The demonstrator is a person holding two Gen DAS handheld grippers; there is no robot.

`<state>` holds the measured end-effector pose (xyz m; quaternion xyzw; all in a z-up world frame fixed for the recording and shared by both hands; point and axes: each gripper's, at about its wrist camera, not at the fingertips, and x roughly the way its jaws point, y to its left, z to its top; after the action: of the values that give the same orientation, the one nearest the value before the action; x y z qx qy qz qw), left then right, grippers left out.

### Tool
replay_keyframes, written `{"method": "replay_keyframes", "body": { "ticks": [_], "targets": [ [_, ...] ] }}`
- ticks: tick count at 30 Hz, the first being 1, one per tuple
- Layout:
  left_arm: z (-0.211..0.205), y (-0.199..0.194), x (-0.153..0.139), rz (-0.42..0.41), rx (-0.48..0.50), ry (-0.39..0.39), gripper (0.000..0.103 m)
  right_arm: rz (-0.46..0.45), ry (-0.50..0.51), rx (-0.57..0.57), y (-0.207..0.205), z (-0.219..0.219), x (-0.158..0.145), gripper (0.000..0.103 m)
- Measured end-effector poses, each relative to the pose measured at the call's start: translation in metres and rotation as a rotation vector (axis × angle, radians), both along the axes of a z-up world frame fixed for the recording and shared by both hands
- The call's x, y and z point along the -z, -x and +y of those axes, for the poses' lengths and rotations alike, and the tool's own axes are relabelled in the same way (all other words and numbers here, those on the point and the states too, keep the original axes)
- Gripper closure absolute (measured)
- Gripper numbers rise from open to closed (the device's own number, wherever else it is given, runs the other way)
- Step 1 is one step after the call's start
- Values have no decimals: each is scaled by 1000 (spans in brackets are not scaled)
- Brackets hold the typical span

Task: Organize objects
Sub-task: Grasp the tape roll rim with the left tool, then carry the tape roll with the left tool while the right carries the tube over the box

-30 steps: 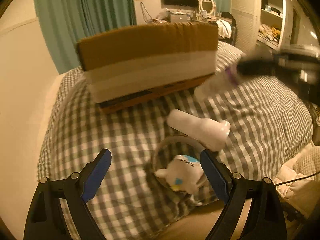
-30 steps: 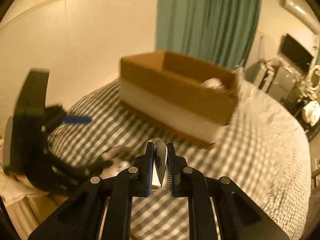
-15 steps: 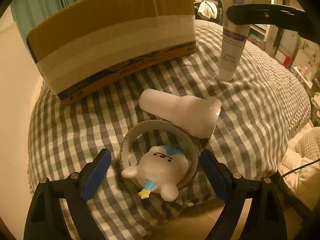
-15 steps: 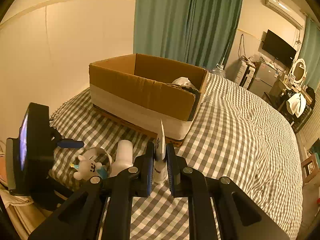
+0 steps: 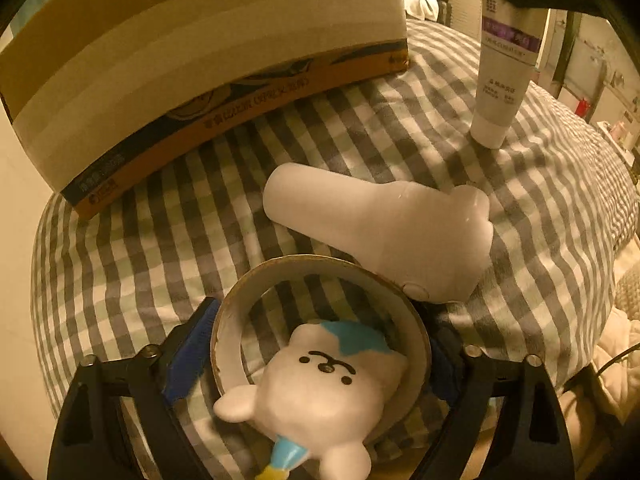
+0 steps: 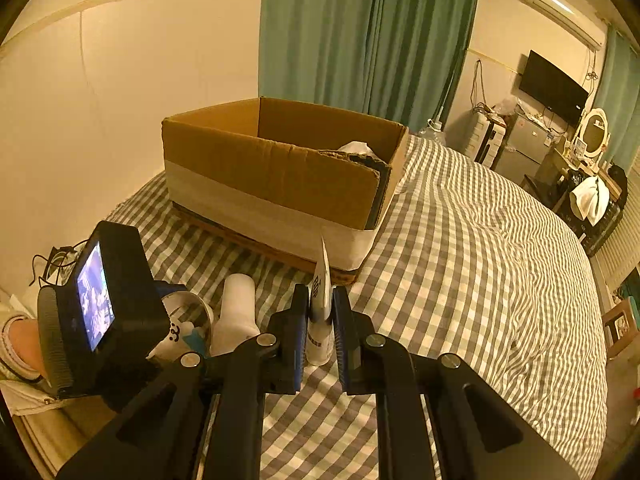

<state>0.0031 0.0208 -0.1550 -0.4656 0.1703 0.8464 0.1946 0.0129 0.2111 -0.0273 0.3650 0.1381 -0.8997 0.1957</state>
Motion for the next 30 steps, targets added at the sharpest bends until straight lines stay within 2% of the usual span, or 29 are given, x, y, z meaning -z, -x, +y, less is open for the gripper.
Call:
{"method": "replay_keyframes", "body": {
  "ticks": [6,18,23,26,30],
  "targets": [
    [-2,-7,-20,39,-23,-6,19,17,2,-15,-6,-1,-6,91],
    [-12,-14,-107,238,-59,-54,19,78,-13,-35,-13,-8,-30,91],
    [-22,7,-142,304,-97,-86,19,169,-21,-31,-18,-10,-65,91],
    [-20,10,-174,378,-112,-99,19,227,-23,-38,-20,-16,-91,91],
    [-24,34,-193,412,-128,-137,19,291,7,-36,-13,-21,-124,91]
  ]
}}
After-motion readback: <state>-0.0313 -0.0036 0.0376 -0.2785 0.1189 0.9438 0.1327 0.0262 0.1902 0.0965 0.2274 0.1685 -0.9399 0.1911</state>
